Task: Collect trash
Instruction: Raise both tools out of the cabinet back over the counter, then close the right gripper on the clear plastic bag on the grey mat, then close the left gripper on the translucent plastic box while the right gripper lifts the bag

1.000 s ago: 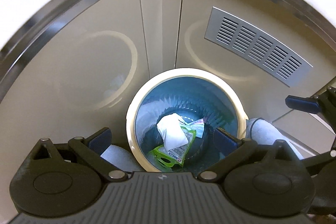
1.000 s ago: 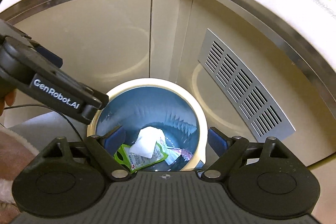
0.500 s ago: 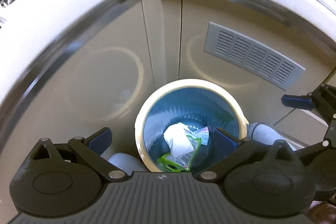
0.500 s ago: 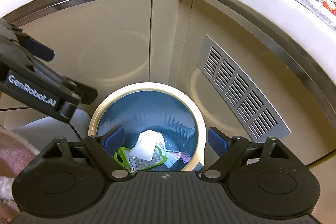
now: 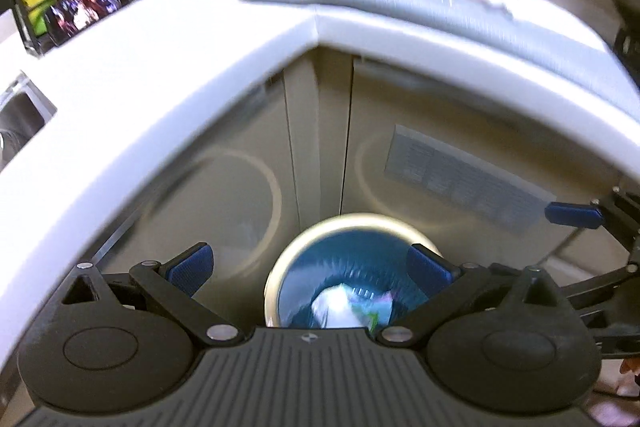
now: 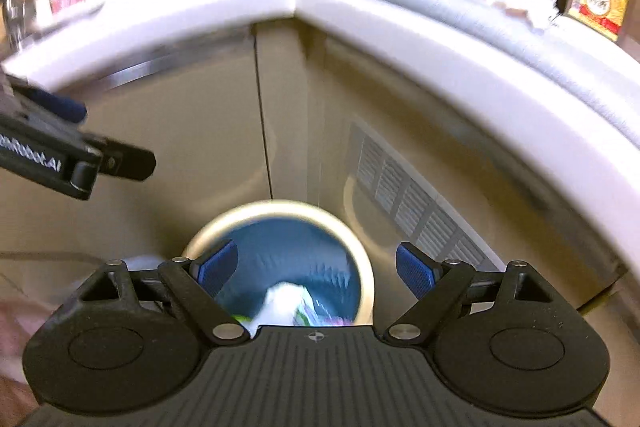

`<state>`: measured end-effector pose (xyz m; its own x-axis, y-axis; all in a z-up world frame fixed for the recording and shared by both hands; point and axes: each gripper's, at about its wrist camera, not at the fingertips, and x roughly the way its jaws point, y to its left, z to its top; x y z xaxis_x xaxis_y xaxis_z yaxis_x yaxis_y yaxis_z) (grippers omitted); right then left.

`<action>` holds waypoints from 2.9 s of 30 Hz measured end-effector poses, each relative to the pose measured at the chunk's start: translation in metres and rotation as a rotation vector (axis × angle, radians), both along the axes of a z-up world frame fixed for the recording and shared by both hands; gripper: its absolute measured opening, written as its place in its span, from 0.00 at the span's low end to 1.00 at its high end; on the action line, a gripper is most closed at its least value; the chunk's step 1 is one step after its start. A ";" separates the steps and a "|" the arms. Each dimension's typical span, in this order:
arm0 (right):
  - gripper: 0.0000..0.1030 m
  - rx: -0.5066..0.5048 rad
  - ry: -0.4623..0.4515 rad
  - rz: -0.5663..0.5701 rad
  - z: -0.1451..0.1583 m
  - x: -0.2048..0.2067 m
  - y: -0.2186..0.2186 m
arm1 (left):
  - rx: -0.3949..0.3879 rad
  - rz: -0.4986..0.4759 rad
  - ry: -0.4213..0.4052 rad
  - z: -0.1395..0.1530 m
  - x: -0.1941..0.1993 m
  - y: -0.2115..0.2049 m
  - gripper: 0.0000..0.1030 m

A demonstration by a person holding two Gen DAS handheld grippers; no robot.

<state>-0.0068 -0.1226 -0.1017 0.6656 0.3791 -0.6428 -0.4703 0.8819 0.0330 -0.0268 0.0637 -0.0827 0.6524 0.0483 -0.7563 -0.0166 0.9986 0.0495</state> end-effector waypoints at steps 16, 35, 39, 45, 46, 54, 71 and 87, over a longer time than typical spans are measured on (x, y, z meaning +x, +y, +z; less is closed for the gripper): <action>0.94 0.128 -0.387 -0.229 0.120 0.087 -0.075 | -0.012 0.048 -0.221 0.098 0.040 0.015 1.00; 0.93 0.137 -0.273 -0.355 0.093 0.270 -0.072 | -0.006 0.035 -0.290 0.124 0.136 -0.012 1.00; 0.12 0.188 -0.309 -0.381 0.089 0.258 -0.079 | -0.046 0.034 -0.315 0.131 0.177 -0.020 1.00; 0.09 0.328 -0.545 -0.397 0.089 0.217 -0.101 | -0.193 0.118 -0.287 0.142 0.256 -0.030 1.00; 0.09 0.352 -0.570 -0.381 0.086 0.214 -0.103 | -0.212 0.130 -0.273 0.142 0.271 -0.033 1.00; 0.10 0.450 -0.583 -0.318 0.084 0.214 -0.113 | -0.334 0.254 -0.118 0.116 0.368 -0.060 1.00; 0.11 0.508 -0.506 -0.397 0.078 0.221 -0.129 | -0.351 0.429 0.095 0.078 0.400 -0.044 0.79; 0.11 0.555 -0.580 -0.281 0.079 0.207 -0.126 | -0.269 0.244 -0.109 0.116 0.215 -0.011 0.72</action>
